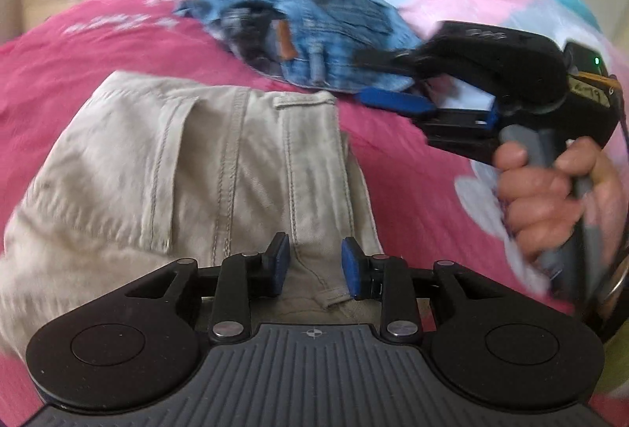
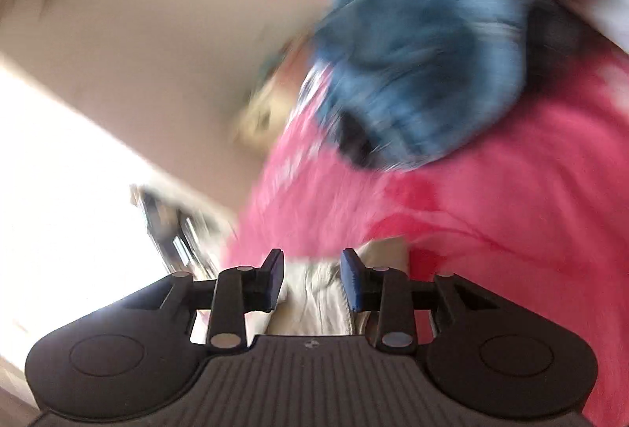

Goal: Fold clothes

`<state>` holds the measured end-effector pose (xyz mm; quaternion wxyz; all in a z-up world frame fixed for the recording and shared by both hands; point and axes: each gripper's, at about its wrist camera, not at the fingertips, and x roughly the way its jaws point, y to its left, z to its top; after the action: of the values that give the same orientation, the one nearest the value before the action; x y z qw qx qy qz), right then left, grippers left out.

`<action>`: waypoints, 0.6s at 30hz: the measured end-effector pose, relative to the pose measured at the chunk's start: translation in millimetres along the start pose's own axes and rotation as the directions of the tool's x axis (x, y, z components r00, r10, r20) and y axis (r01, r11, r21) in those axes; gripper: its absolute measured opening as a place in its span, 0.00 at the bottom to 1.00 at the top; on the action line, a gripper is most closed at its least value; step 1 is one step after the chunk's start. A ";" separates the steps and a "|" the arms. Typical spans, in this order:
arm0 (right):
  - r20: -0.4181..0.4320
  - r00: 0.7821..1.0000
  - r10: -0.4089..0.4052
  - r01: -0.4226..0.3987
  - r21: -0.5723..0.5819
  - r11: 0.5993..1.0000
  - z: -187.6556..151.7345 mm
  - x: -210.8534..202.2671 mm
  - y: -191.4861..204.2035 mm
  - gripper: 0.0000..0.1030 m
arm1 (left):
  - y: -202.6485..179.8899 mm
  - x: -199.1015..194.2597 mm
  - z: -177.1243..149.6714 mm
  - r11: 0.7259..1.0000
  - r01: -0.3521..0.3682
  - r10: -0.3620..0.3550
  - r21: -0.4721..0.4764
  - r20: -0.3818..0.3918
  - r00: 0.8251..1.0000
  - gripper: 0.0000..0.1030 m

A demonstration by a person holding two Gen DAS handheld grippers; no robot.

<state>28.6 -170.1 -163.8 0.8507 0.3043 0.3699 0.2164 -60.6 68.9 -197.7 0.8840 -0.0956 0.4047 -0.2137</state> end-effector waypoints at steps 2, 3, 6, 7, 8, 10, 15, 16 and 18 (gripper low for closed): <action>-0.069 0.983 -0.168 0.154 -0.173 0.973 -5.4 28.4 6.0 0.36 | -2.1 -0.4 -1.7 0.998 -0.024 0.025 -0.060 0.024 0.999 0.30; -0.084 0.982 -0.168 0.151 -0.174 0.973 -5.8 33.3 -0.6 0.35 | -4.2 -1.6 -2.1 0.996 -0.037 0.040 -0.084 0.033 0.999 0.30; -0.126 0.978 -0.165 0.142 -0.172 0.975 -6.3 46.2 -18.8 0.36 | -7.1 -16.0 -4.0 0.986 -0.088 0.101 -0.142 0.091 0.991 0.30; -0.134 0.978 -0.159 0.137 -0.159 0.978 -4.8 44.7 -20.3 0.36 | -7.0 -24.2 -4.9 0.981 -0.108 0.128 -0.159 0.119 0.985 0.30; -0.138 0.978 -0.155 0.133 -0.152 0.979 -5.2 43.3 -21.6 0.36 | -7.0 -32.3 -5.7 0.976 -0.128 0.154 -0.176 0.147 0.977 0.31; -0.124 0.979 -0.160 0.138 -0.173 0.975 -11.4 43.6 -20.9 0.36 | -4.8 -50.1 -7.5 0.962 -0.170 0.214 -0.213 0.204 0.955 0.31; -0.109 0.979 -0.171 0.151 -0.168 0.974 -20.2 32.8 -21.5 0.36 | 38.2 -76.7 -16.4 0.888 -0.286 0.368 -0.359 0.185 0.911 0.36; -0.111 0.978 -0.176 0.156 -0.172 0.973 -22.0 33.1 -21.0 0.36 | 51.3 -73.1 -23.2 0.870 -0.285 0.367 -0.402 0.145 0.919 0.35; -0.122 0.972 -0.201 0.176 -0.192 0.966 -20.6 36.0 -15.8 0.37 | 71.8 -69.6 -35.6 0.841 -0.270 0.354 -0.468 0.099 0.930 0.34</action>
<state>38.0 -152.7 -203.6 0.8632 0.1738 0.4353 0.1878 -106.4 164.7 -198.6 0.8942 -0.2476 0.3707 0.0417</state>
